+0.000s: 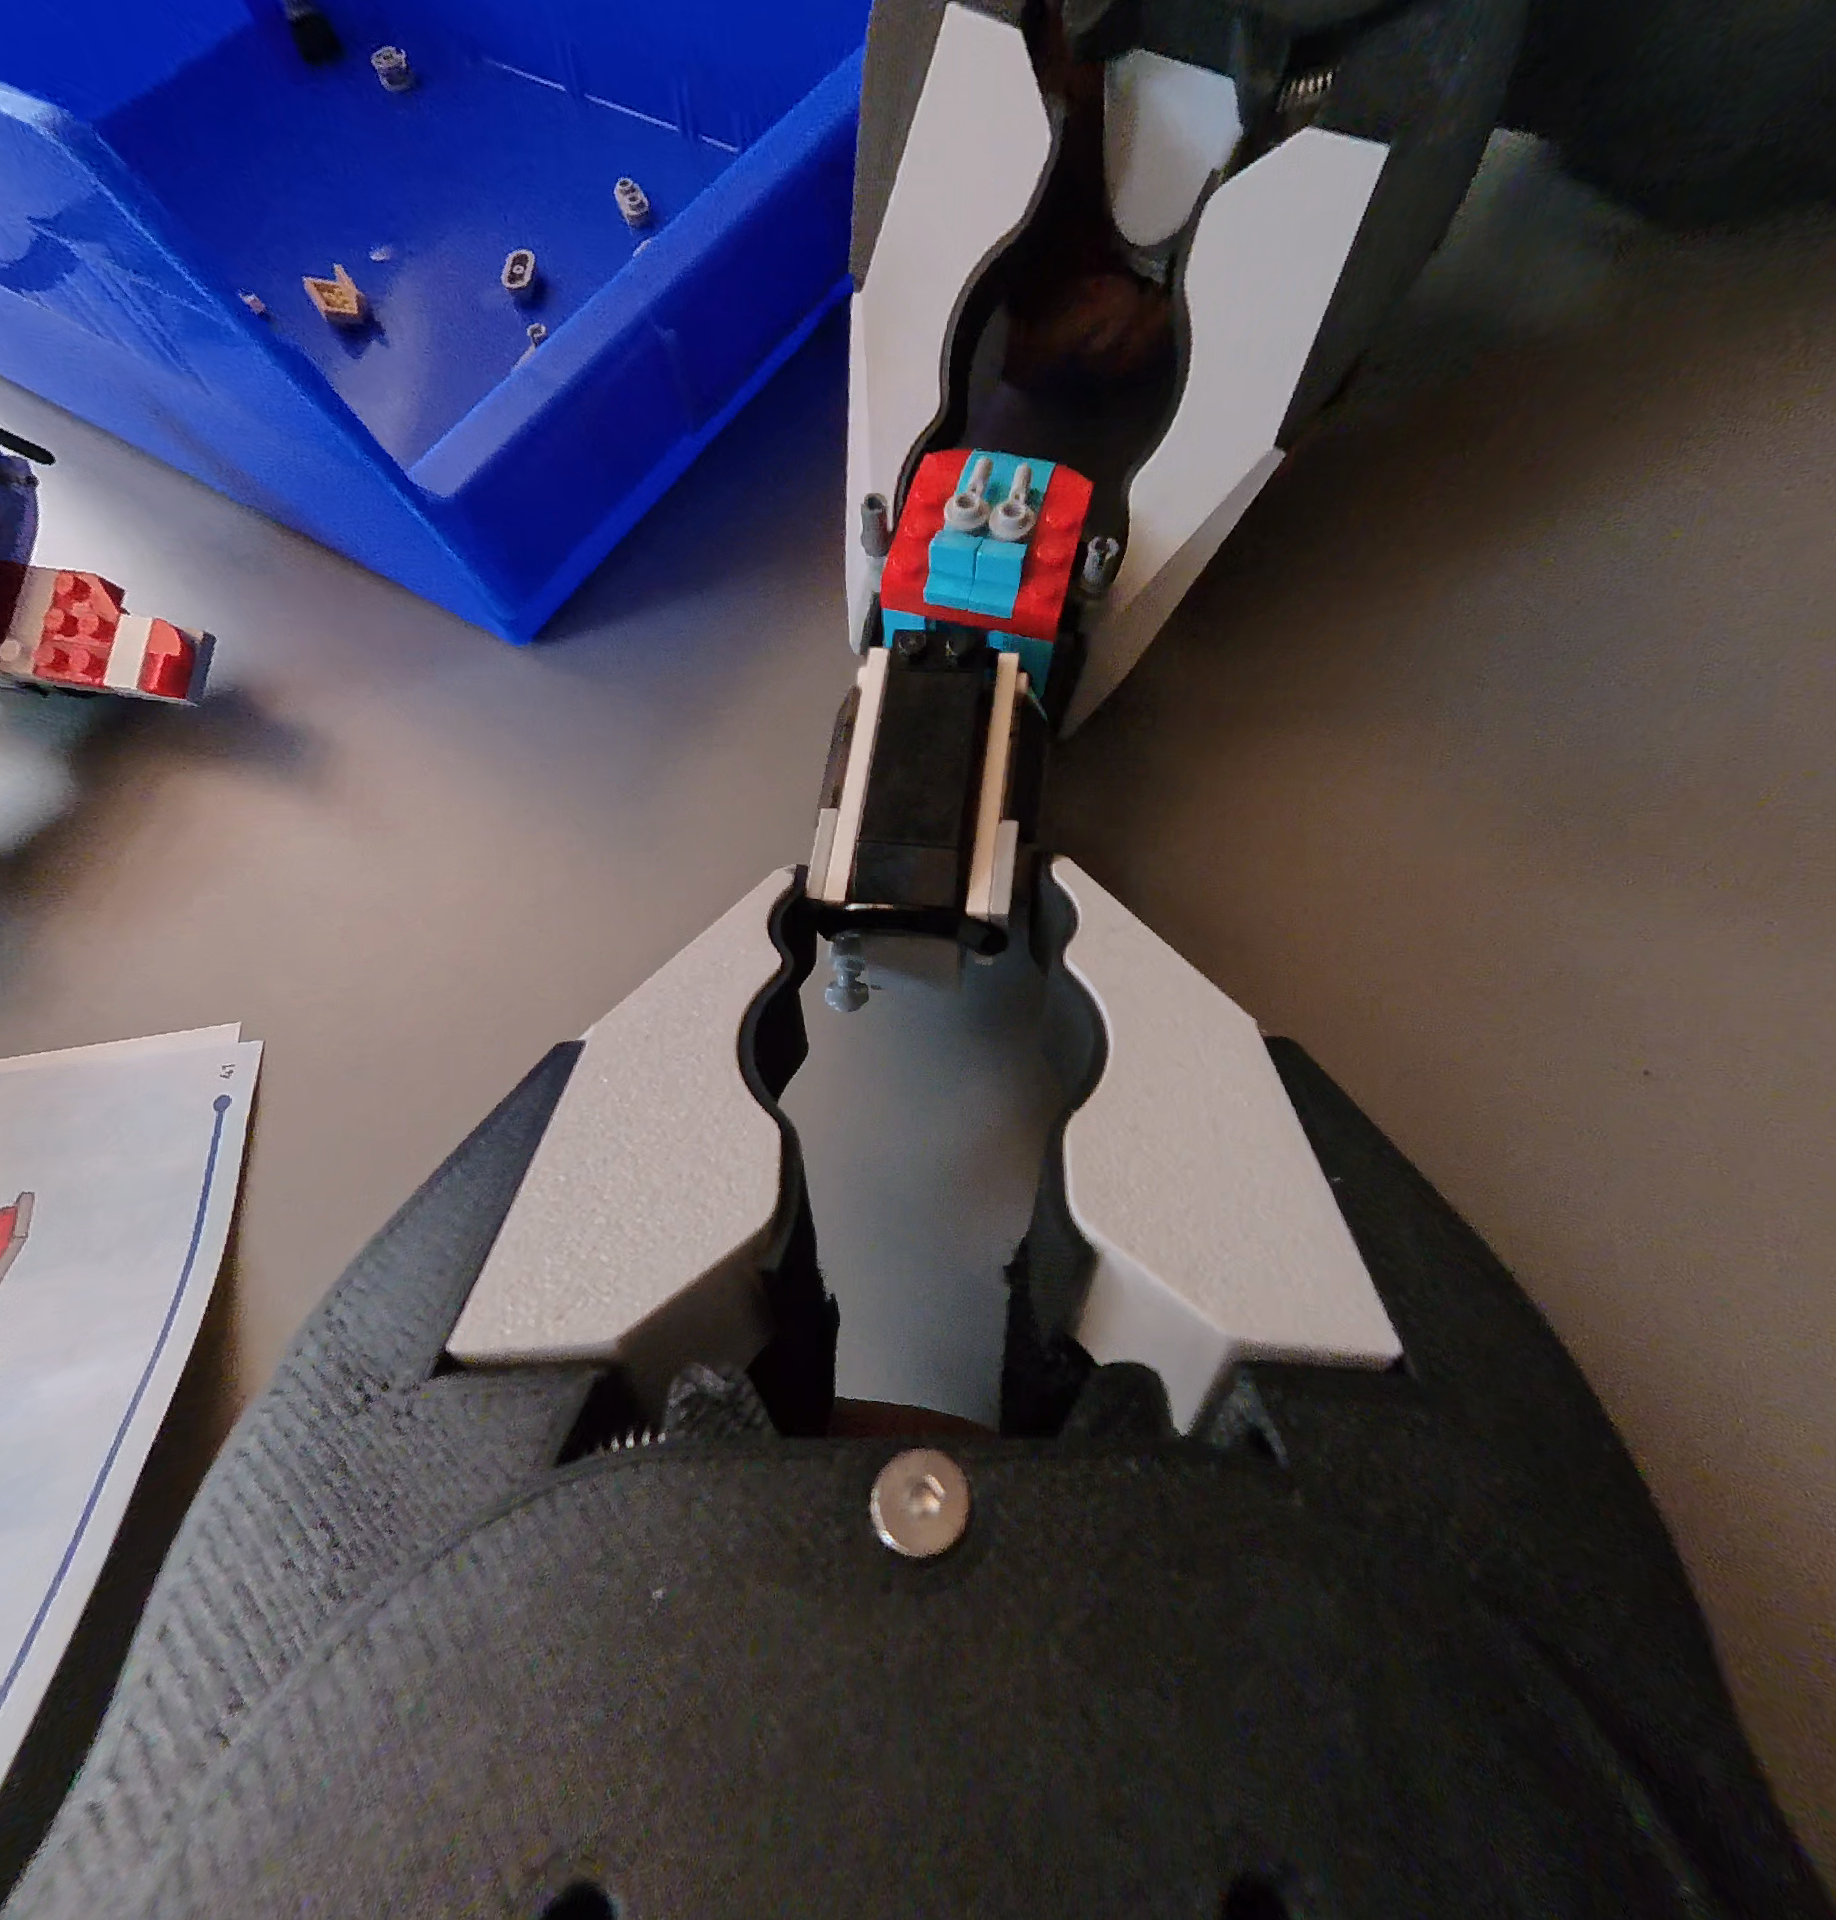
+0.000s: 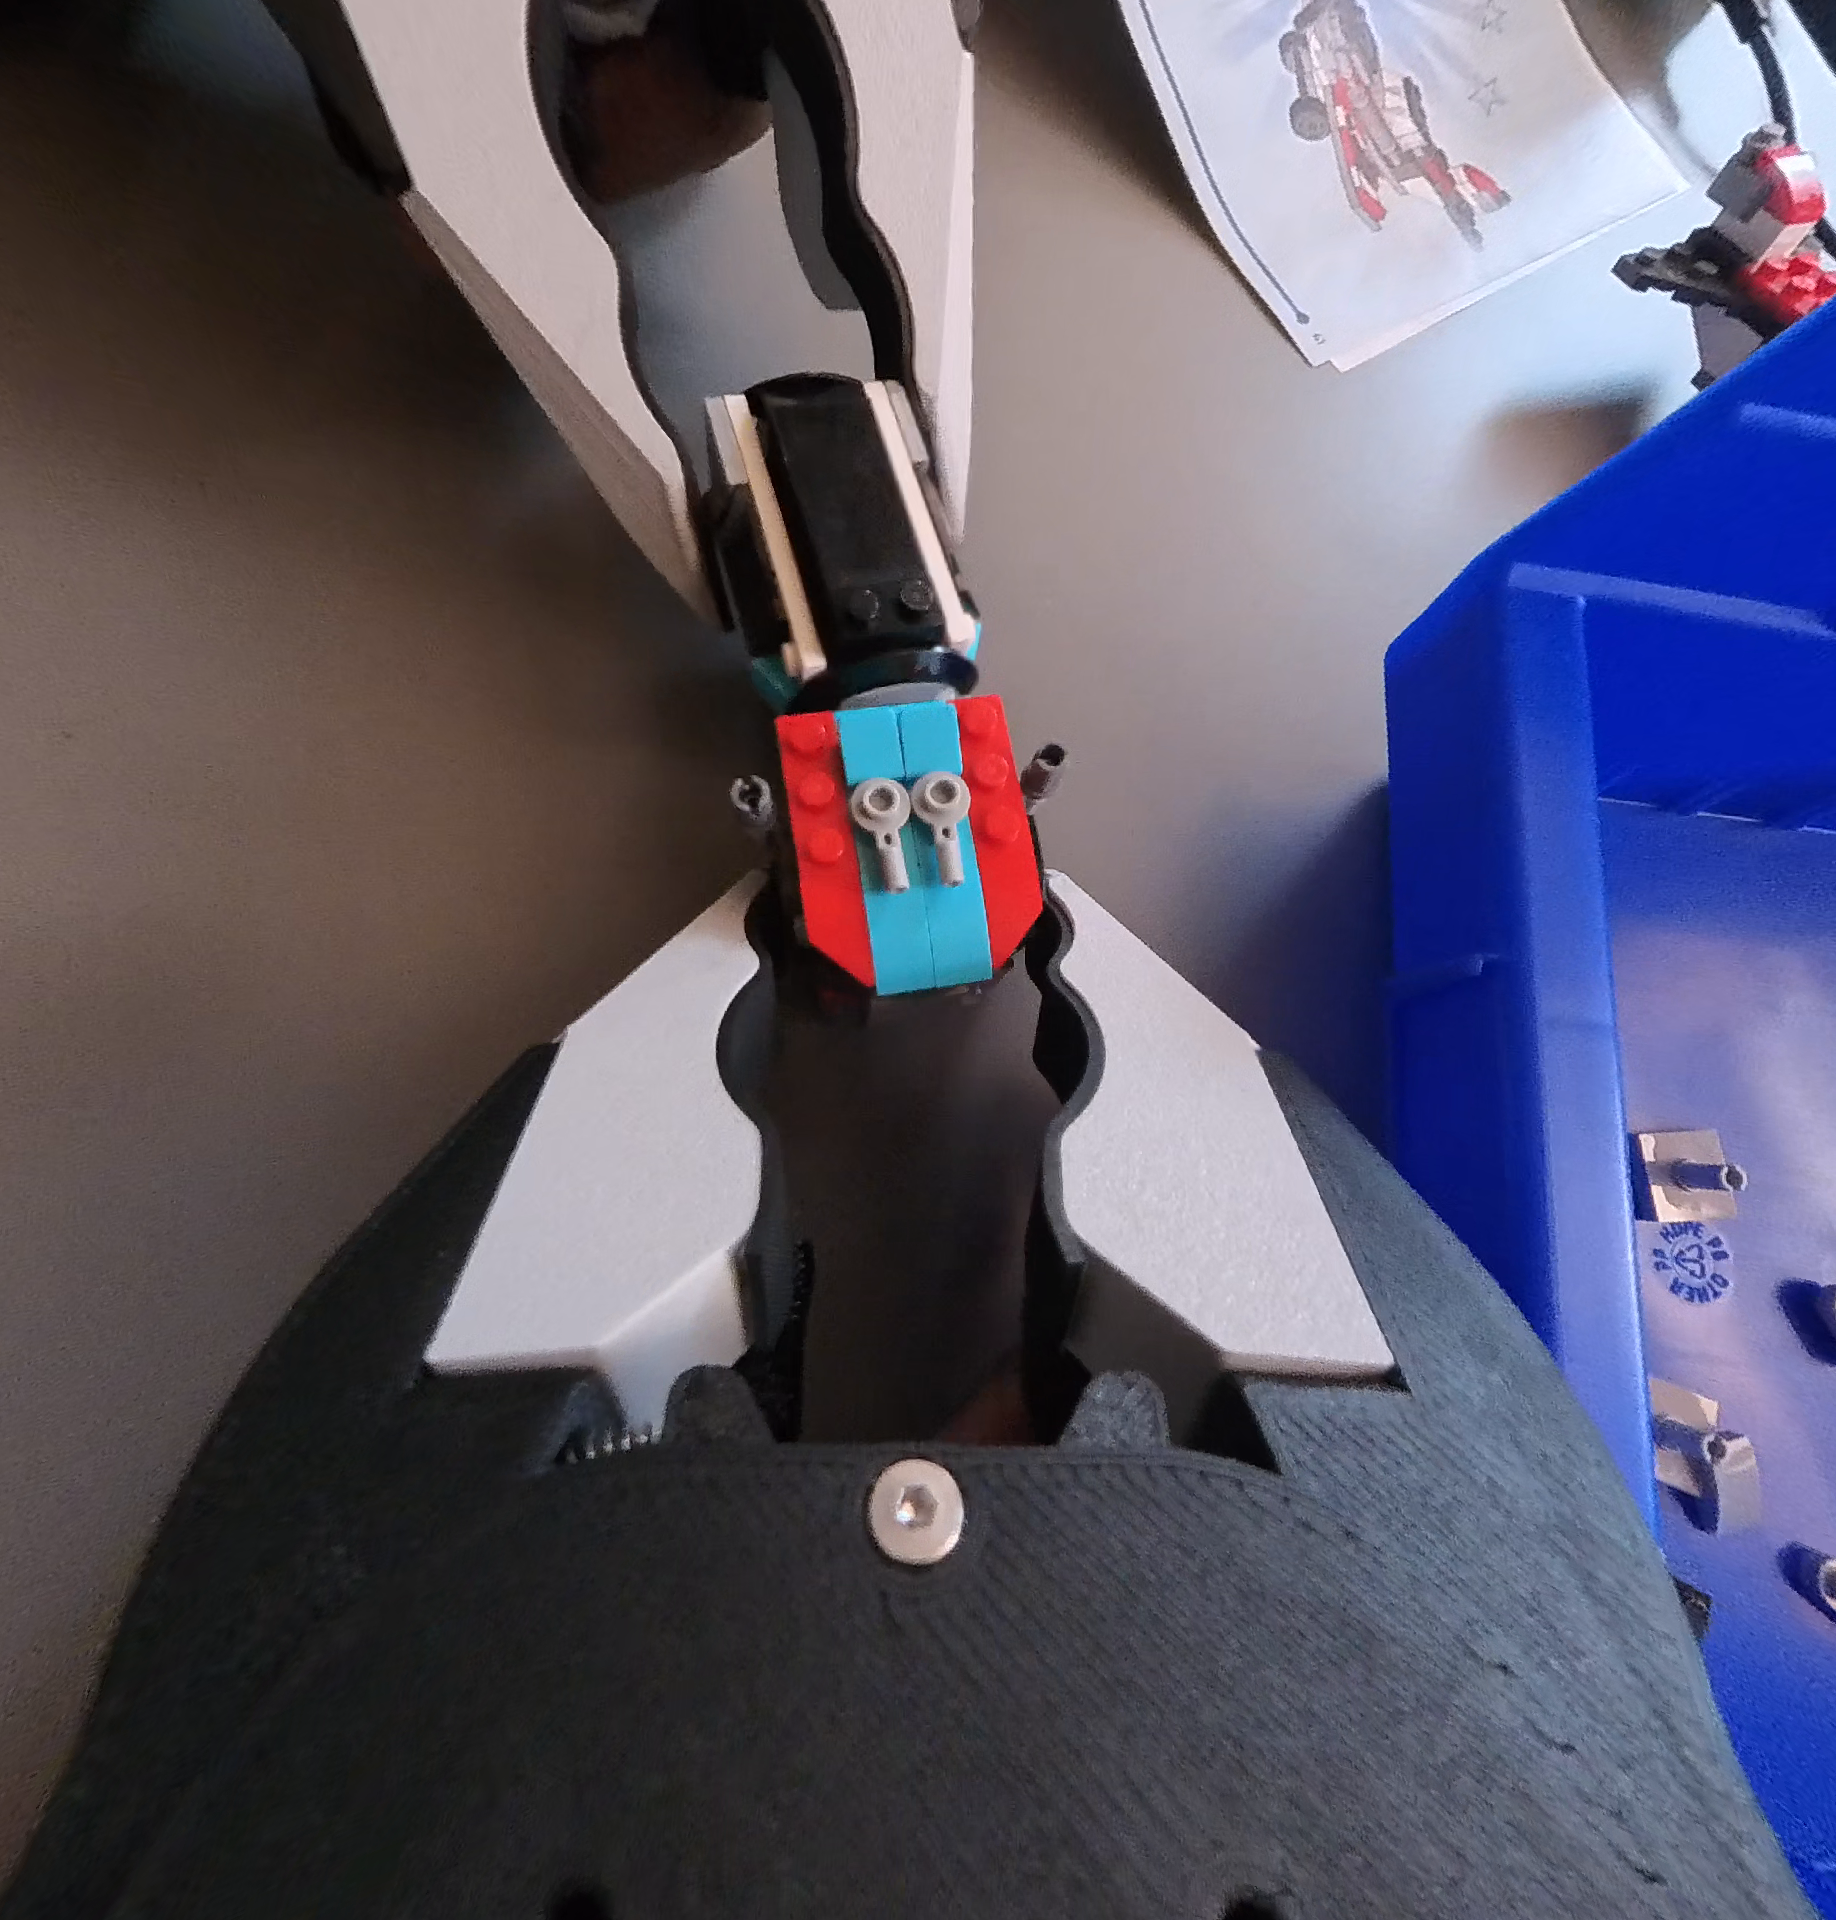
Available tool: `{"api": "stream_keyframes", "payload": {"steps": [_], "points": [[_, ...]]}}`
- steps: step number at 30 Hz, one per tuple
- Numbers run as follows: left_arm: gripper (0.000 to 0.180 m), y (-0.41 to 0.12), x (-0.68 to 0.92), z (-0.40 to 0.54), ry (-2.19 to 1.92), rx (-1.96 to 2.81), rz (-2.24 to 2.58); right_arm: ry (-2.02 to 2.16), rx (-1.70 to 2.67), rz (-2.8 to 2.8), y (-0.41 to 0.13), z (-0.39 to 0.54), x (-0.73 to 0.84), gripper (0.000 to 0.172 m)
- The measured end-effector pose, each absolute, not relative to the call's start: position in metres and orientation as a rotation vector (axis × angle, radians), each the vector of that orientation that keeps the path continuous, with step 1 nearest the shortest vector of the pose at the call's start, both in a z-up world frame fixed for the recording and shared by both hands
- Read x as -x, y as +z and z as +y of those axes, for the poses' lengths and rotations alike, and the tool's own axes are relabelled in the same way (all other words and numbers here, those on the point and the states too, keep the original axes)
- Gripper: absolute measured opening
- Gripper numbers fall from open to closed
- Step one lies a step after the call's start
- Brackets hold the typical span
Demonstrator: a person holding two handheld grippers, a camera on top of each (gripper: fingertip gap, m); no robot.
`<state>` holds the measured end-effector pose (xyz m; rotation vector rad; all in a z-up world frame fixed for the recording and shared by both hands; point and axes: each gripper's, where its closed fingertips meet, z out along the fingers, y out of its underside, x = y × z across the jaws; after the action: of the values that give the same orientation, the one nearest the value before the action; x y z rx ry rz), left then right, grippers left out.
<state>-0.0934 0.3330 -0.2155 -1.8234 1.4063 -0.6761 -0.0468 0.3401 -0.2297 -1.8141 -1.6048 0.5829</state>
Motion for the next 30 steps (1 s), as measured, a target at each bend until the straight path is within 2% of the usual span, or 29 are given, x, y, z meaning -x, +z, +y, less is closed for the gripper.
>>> {"api": "stream_keyframes", "payload": {"steps": [15, 30], "points": [[0.043, -0.208, 0.087, 0.325, -0.731, 1.798, 1.396, 0.804, 1.757, -1.588, -0.215, 0.332, 0.048, 0.047], [0.043, -0.168, 0.073, 0.321, -1.133, 1.78, 1.093, 1.249, 1.698, -1.299, -0.161, 0.333, 0.05, 0.045]]}}
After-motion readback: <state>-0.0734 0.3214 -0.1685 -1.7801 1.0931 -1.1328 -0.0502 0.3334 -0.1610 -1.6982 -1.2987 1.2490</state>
